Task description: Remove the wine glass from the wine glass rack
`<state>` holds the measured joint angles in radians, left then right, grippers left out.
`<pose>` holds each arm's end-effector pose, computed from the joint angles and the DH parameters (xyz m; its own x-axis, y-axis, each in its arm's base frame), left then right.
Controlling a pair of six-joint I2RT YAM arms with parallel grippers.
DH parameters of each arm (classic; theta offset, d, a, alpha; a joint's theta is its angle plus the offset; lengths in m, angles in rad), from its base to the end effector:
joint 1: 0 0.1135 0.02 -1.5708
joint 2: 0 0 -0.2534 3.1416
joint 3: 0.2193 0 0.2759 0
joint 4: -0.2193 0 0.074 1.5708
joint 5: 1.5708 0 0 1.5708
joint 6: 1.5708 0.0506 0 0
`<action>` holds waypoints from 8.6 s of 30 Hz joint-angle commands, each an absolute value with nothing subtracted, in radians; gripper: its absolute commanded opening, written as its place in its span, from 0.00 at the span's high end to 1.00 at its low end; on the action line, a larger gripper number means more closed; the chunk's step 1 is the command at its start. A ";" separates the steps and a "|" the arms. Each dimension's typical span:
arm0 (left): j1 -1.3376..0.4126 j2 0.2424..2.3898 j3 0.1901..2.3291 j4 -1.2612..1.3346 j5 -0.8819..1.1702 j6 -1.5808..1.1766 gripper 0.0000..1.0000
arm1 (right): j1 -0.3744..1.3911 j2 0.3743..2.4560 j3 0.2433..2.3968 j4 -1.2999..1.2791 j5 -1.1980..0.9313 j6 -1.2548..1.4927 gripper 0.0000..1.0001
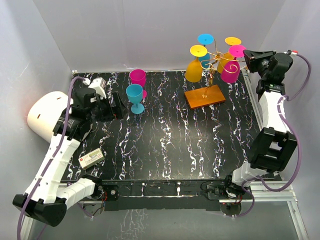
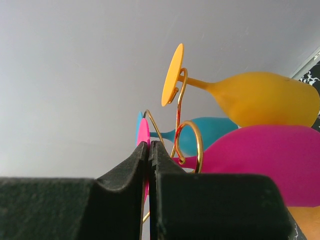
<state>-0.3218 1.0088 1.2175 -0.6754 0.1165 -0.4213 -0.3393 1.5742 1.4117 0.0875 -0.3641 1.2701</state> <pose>0.2324 -0.0837 0.3865 -0.5583 -0.2420 -0.7936 0.2020 0.8881 -0.4129 0.3995 -0.1219 0.3735 -0.0437 0.9619 -0.2699 0.0604 0.2722 0.9603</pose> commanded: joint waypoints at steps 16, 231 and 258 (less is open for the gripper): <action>-0.319 1.104 1.267 -0.544 0.099 -0.448 0.02 | -0.302 1.653 1.613 0.057 -0.197 1.180 1.00; -0.373 0.991 1.156 -0.600 0.012 -0.445 0.13 | 0.585 0.925 1.289 -0.386 0.300 0.277 0.02; -0.373 0.861 1.078 -0.674 0.018 -0.490 0.10 | 0.179 1.455 1.834 -0.494 0.105 0.628 0.35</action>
<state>-0.3687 0.8795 1.1019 -0.6933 -0.0273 -0.4580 0.2668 1.4231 1.7760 -0.5220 0.2630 0.5312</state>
